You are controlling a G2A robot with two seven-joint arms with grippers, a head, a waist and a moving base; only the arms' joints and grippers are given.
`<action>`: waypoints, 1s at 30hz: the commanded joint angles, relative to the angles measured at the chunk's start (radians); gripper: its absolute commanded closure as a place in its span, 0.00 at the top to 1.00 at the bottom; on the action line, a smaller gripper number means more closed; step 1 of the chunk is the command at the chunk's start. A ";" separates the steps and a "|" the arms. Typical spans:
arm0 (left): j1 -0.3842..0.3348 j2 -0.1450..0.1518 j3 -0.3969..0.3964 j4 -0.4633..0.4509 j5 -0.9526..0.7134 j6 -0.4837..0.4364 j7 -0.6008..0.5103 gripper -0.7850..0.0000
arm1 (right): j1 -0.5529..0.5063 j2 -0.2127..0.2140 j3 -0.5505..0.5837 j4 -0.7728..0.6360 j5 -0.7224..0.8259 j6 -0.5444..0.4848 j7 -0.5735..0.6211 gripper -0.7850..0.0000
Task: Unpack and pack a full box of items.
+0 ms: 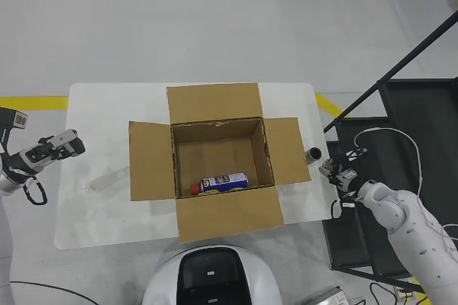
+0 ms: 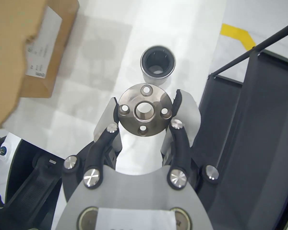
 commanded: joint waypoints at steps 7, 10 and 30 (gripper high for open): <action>0.000 0.000 0.000 0.000 0.000 0.000 0.000 1.00 | -0.114 0.009 0.137 -0.293 0.024 -0.033 0.031 0.00; 0.000 0.000 0.000 0.000 0.000 0.000 0.000 1.00 | -0.076 0.006 0.097 -0.349 0.046 -0.049 0.061 0.00; 0.000 0.000 0.000 0.000 0.000 0.000 0.000 1.00 | 0.123 -0.015 -0.120 -0.398 -0.002 0.007 0.159 0.00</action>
